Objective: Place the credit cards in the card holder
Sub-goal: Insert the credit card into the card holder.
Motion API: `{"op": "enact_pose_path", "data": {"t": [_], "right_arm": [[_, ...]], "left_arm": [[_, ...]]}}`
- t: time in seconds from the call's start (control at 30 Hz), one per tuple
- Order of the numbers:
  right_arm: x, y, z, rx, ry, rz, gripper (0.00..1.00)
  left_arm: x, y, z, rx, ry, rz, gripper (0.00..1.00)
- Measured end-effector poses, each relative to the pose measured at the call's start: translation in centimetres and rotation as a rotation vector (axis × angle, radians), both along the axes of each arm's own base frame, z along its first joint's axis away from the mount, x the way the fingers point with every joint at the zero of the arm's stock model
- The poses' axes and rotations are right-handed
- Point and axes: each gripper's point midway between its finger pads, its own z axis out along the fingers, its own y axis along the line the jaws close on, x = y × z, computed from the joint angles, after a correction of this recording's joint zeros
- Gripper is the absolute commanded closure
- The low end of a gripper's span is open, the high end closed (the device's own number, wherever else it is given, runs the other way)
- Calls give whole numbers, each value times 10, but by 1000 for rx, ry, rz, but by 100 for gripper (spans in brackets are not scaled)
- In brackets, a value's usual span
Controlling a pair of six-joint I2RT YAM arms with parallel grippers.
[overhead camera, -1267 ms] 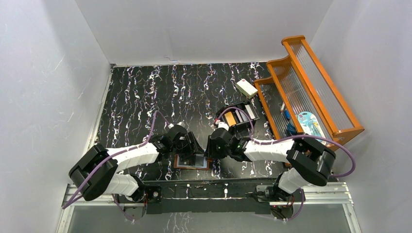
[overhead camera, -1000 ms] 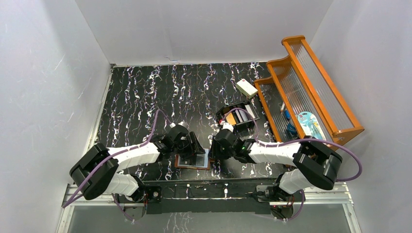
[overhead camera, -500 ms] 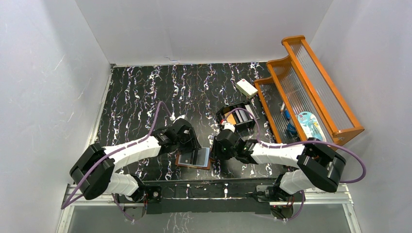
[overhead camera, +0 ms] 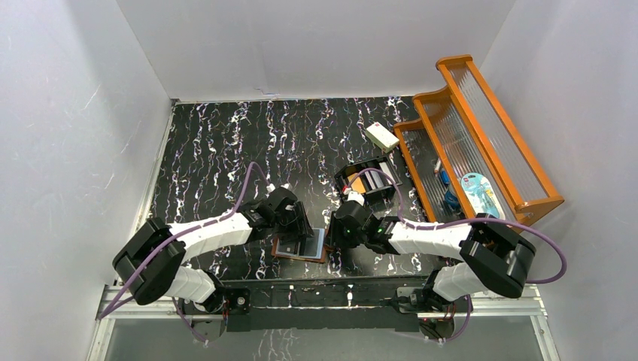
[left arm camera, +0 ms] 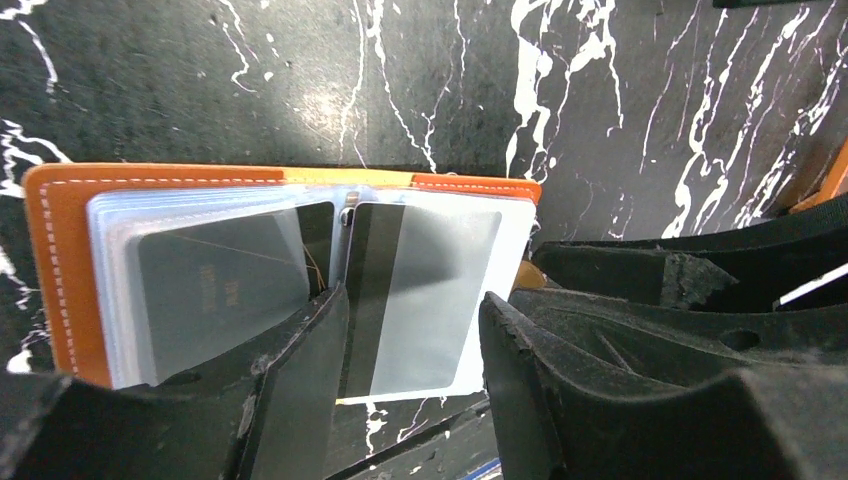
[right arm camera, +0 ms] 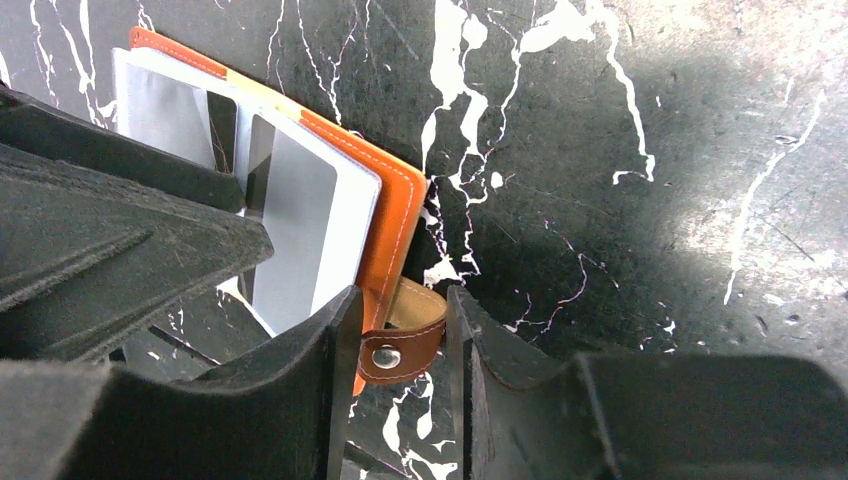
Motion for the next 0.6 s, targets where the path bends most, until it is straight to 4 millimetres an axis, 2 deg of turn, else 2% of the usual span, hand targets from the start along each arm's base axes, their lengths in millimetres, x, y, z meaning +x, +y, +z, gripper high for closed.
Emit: {"op": "enact_pose_path", "data": {"t": [0.3, 0.47, 0.6], "right_arm": [[-2, 0, -3, 10, 12, -1, 55], [-2, 3, -2, 23, 13, 0, 56], [-2, 4, -2, 25, 16, 1, 54]], "left_arm": [[-4, -13, -4, -77, 23, -11, 52], [-5, -21, -1, -123, 37, -15, 52], [-6, -19, 5, -131, 33, -15, 50]]}}
